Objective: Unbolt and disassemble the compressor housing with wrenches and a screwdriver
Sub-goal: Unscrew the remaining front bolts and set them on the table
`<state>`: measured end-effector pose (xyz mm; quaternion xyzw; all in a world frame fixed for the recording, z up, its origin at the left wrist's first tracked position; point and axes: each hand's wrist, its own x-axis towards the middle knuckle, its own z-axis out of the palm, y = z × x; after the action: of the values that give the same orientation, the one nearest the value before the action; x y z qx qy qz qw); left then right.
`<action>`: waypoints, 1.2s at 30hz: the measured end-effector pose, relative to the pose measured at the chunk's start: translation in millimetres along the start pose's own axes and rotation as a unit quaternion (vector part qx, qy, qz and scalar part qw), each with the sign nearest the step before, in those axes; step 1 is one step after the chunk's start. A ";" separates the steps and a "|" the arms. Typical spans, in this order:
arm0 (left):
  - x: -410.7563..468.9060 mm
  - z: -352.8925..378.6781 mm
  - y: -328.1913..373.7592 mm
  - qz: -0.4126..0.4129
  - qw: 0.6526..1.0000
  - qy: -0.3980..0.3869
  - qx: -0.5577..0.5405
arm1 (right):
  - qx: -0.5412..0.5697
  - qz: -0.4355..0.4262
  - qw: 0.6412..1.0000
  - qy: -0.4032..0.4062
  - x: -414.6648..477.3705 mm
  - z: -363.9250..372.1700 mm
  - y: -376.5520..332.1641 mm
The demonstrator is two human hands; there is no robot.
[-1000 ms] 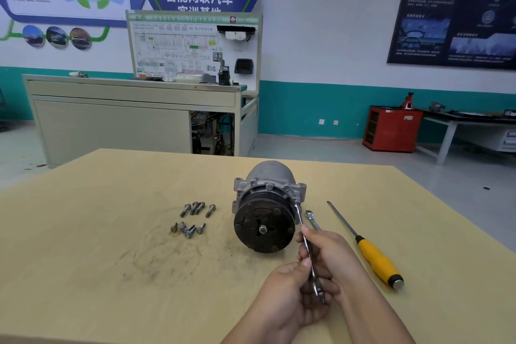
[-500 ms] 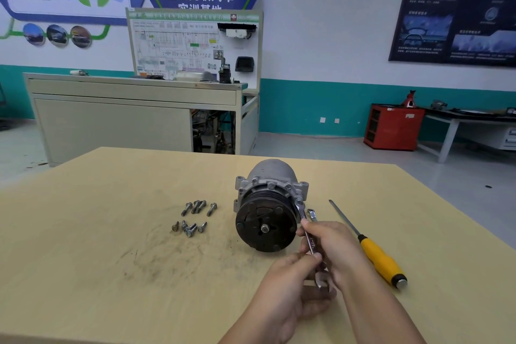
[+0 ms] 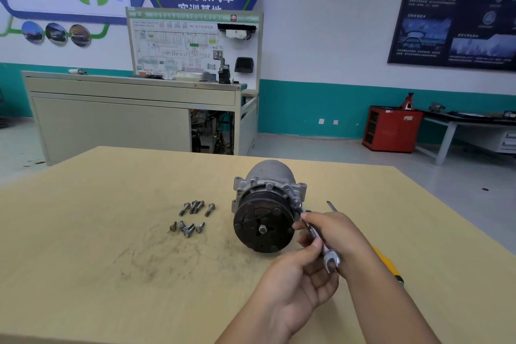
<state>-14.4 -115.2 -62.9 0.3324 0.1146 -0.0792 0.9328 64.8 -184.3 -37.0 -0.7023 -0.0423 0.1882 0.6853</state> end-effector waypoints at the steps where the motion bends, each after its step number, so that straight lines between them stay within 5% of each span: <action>1: -0.3 -0.3 0.0 -0.005 1.000 -0.004 -0.019 | 0.047 0.032 0.998 -0.023 -0.1 -0.2 1.6; 5: -2.5 -2.2 5.5 -0.027 0.994 -0.034 -0.101 | 0.213 0.099 0.968 -0.087 1.6 -1.0 8.0; 9: -6.1 -8.8 11.2 -0.034 0.996 -0.043 -0.076 | 0.256 0.079 0.961 -0.063 6.2 5.7 15.5; 20: -11.1 -25.7 22.4 -0.016 0.999 0.037 0.016 | 0.081 -0.051 0.995 0.019 4.8 20.9 24.5; 27: -8.8 -26.7 14.9 -0.043 0.998 0.018 -0.048 | 0.160 -0.010 0.985 -0.072 0.9 6.4 32.6; 36: -0.1 -21.3 4.0 0.013 0.995 0.008 0.103 | 0.079 0.005 0.997 0.004 3.6 0.4 25.6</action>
<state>-17.0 -98.5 -76.6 0.4290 0.1093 -0.0757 0.8934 63.0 -184.3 -62.8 -0.6473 -0.0208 0.1916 0.7375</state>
